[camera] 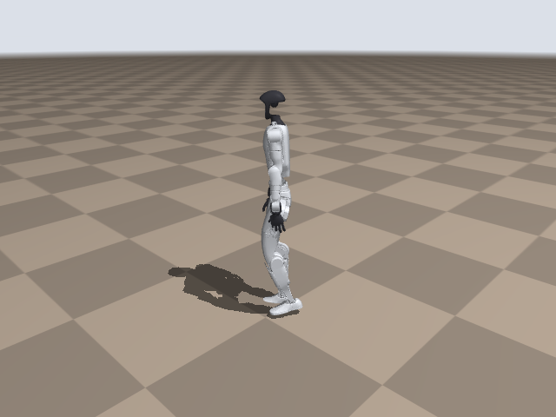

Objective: In place motions

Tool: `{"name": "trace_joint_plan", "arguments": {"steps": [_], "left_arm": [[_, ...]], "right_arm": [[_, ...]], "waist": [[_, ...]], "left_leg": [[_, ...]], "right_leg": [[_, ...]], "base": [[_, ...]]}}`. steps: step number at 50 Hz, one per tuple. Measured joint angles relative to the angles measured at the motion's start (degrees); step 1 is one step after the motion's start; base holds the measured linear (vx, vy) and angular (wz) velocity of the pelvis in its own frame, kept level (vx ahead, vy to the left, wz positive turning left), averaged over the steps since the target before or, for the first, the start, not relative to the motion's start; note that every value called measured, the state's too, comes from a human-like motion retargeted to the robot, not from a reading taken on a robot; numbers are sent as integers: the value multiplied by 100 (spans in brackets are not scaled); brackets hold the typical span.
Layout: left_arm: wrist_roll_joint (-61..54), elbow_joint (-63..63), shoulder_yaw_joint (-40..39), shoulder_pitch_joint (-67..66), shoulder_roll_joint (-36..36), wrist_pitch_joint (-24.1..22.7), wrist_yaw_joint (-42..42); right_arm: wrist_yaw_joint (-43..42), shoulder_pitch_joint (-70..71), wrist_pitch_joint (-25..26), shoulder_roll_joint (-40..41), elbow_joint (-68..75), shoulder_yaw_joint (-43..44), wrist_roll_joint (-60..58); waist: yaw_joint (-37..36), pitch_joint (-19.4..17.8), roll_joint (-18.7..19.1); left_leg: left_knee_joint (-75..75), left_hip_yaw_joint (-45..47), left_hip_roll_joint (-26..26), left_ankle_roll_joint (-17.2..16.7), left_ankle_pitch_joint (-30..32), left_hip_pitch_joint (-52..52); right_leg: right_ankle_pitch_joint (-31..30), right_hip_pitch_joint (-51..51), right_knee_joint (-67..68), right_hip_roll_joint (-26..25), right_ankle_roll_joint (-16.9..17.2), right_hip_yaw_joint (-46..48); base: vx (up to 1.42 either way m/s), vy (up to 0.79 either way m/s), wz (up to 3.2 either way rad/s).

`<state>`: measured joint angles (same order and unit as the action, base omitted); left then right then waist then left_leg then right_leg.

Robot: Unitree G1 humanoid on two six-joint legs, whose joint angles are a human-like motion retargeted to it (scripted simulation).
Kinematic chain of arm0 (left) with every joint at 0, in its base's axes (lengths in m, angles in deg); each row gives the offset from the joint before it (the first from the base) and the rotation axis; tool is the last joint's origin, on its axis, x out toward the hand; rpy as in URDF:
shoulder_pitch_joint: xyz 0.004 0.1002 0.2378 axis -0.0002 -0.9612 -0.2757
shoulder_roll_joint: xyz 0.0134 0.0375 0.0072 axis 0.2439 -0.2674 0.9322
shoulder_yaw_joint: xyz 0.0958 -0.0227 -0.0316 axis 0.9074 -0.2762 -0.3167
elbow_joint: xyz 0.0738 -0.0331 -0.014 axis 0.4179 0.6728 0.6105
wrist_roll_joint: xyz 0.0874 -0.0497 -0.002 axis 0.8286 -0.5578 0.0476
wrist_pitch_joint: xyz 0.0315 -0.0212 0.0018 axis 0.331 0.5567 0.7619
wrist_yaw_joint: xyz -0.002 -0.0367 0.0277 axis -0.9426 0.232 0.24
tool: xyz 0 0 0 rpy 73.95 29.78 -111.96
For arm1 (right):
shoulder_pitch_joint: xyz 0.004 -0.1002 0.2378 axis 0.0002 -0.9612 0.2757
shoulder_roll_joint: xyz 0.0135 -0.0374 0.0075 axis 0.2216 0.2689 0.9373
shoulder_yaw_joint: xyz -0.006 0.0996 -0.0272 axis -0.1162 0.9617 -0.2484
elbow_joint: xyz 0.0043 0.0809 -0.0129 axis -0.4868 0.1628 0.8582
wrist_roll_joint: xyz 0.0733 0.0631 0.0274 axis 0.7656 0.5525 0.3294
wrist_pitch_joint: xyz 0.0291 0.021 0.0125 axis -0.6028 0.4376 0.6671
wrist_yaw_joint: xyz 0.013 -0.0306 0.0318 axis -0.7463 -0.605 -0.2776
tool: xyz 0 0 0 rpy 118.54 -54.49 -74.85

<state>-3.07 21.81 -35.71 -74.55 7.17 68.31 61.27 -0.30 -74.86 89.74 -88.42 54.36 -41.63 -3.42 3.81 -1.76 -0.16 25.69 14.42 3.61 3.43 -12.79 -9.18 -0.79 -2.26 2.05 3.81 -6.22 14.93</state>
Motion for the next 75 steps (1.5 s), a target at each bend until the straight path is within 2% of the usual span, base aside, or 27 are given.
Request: {"name": "trace_joint_plan", "arguments": {"steps": [2,5,6,7,8,9,12,21,25,31,32,35,38,41,44,49,52,54,57,58,60,62,66,69,71,73,75], "left_arm": [[76,38,20,32,8,11,-2],[168,92,42,-14,17,26,15],[188,120,23,-19,19,37,1],[199,142,6,-29,21,46,-6],[193,152,-8,-51,21,50,-1],[175,162,-18,-41,29,51,1],[110,156,-40,-40,53,39,3],[108,178,-164,-78,108,47,-35],[196,127,-138,53,170,60,-68],[202,-187,-123,364,275,15,-164],[203,-258,-123,412,294,4,-188],[204,-460,-99,534,334,-38,-218],[177,-571,151,561,251,-74,-222],[82,-515,410,518,133,-146,-142],[102,-407,512,438,112,-169,-186],[291,-88,380,221,202,-120,38],[181,232,139,111,280,-48,174],[42,421,-104,34,348,1,221],[-158,600,-486,-120,455,31,294],[-201,634,-589,-183,484,30,326],[-240,695,-746,-330,523,18,402],[-215,783,-831,-445,552,15,454],[-187,930,-901,-564,561,39,516],[-235,932,-913,-616,476,56,483],[-285,914,-934,-580,391,67,434],[-307,817,-961,-509,308,68,358],[-297,657,-922,-449,250,65,254]], "right_arm": [[-51,66,24,0,64,-16,45],[-77,1,49,4,266,-41,179],[-41,-18,61,-1,377,-26,169],[-19,-51,76,1,476,-19,156],[-24,-113,100,15,547,-26,138],[-45,-140,115,27,643,-6,124],[-103,-229,141,17,947,29,84],[-158,-381,264,-89,1426,81,-58],[-156,-346,237,-53,1353,165,223],[-115,-174,186,49,1235,22,511],[-86,-151,178,63,1214,-23,498],[17,-130,149,84,1112,-152,353],[101,-219,128,23,1004,-74,130],[102,-360,108,-85,883,71,-28],[35,-438,107,-217,821,140,-52],[-39,-488,193,-427,920,281,-58],[-114,-542,256,-478,960,353,-80],[-140,-569,258,-486,963,368,-107],[-142,-587,252,-460,933,372,-165],[-145,-592,244,-448,917,374,-170],[-138,-603,220,-425,893,382,-155],[-122,-593,204,-387,870,415,-121],[-119,-522,121,-285,780,414,27],[-48,-499,80,-237,670,364,-21],[-55,-485,58,-213,598,302,-62],[-99,-421,20,-198,568,196,-31],[-97,-366,6,-162,566,76,-7]], "waist": [[84,-104,193],[97,-150,269],[158,-92,255],[168,-49,240],[76,-37,219],[67,-42,197],[50,-43,158],[105,224,295],[308,310,389],[738,-78,410],[714,-147,387],[457,-307,250],[-122,-342,224],[-465,-299,224],[-505,-262,220],[-385,-117,181],[-410,-8,69],[-451,61,-21],[-554,171,-18],[-618,217,-6],[-793,314,-24],[-891,437,-44],[-1038,530,-19],[-1024,542,155],[-920,525,412],[-754,434,673],[-626,369,703]], "left_leg": [[-655,-473,111,-281,286,-13],[-1296,-1401,553,-38,789,129],[-1247,-347,126,-40,615,227],[-1232,151,-73,-62,537,281],[-1283,-462,182,-122,652,246],[-1313,-555,215,-155,681,277],[-1471,-257,125,-115,693,470],[-1712,-352,48,-179,821,469],[-1567,-679,9,-213,874,121],[-1420,-1388,105,-216,1086,-63],[-1396,-1483,139,-223,1131,-86],[-1378,-1734,346,-212,1282,-133],[-1458,-1840,469,-256,1394,-203],[-1565,-1684,478,-227,1202,-307],[-1626,-898,275,-129,852,-373],[-1479,1135,-336,-80,425,-316],[-1350,2407,-637,7,402,-101],[-1236,2791,-723,140,586,21],[-1239,2256,-665,90,1248,26],[-1338,1936,-562,-3,1191,25],[-1592,1476,-258,116,1199,10],[-1751,1557,-236,64,1231,64],[-1970,1037,-18,154,1257,110],[-2010,815,-75,266,1236,206],[-1956,543,-291,254,1221,231],[-1925,385,-542,204,1218,304],[-1956,266,-550,188,1261,333]], "right_leg": [[8,57,12,-233,-13,-40],[20,174,47,-389,-16,-182],[35,149,78,-370,-3,-163],[42,138,103,-364,6,-188],[34,154,114,-386,7,-302],[39,173,132,-385,14,-316],[64,236,178,-408,10,-334],[242,93,438,-584,-10,-416],[272,-141,747,-597,208,-346],[155,-228,988,-742,462,-1600],[208,-186,954,-703,451,-1529],[248,-16,673,-655,79,-956],[297,98,596,-490,184,-483],[433,136,636,-285,222,282],[608,241,674,-57,294,1159],[823,586,646,294,521,2689],[867,824,548,422,670,3422],[880,962,473,460,777,3738],[894,1132,390,351,922,4070],[894,1177,370,305,963,4148],[870,1277,315,254,1037,4290],[840,1359,277,215,1115,4508],[727,1551,432,183,1190,4847],[389,1706,895,194,1054,4995],[-8,1691,1620,322,767,4930],[-204,1333,2992,776,308,4307],[-67,806,3923,1021,347,3337]], "base": [[4,4,-51],[20,1,-44],[28,-1,-19],[26,-3,-36],[22,-4,-47],[18,-5,-30],[19,-2,-16],[15,-1,-15],[-1,-7,69],[-7,-14,153],[-9,-18,134],[0,-21,128],[13,-20,153],[20,-11,231],[20,-3,266],[30,5,278],[36,4,247],[35,-2,216],[46,1,168],[51,2,122],[49,2,98],[45,2,105],[43,1,93],[46,2,100],[40,2,119],[29,-3,128],[25,-10,117]]}}
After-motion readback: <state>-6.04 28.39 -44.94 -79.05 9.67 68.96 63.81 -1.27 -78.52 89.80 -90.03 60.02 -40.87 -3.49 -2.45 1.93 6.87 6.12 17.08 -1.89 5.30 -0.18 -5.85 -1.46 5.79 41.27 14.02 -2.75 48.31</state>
